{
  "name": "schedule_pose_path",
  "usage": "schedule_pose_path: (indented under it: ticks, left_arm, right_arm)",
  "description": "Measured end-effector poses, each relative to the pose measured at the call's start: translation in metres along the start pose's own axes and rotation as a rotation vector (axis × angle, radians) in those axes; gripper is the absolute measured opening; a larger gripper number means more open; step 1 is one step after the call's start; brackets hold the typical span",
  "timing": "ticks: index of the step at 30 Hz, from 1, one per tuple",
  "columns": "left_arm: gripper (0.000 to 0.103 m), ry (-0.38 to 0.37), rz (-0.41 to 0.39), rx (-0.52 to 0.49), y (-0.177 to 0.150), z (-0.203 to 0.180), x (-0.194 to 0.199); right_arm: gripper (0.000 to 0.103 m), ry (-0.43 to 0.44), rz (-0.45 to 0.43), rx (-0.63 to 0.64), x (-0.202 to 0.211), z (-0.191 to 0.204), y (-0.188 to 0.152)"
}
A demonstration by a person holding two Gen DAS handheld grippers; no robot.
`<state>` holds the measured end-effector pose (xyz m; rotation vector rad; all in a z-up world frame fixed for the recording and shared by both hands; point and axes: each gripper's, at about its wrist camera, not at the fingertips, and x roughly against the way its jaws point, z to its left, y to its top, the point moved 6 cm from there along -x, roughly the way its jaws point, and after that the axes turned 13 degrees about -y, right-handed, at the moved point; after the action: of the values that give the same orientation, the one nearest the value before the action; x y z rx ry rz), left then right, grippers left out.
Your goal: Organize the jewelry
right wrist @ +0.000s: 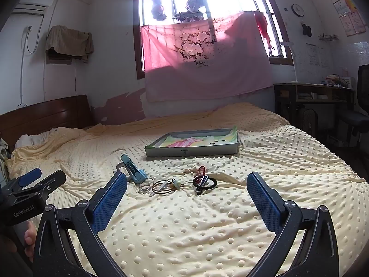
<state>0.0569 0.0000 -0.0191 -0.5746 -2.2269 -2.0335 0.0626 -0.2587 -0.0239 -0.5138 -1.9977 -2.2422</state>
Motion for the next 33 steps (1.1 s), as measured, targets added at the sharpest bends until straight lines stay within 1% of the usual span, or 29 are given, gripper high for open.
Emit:
schedule_pose_path:
  ticks: [33]
  left_arm:
    - [0.103,-0.003,0.000,0.004,-0.0004,0.0000,0.0004]
  right_arm:
    - [0.102,0.000,-0.001,-0.001,-0.0011,-0.0026,-0.0023]
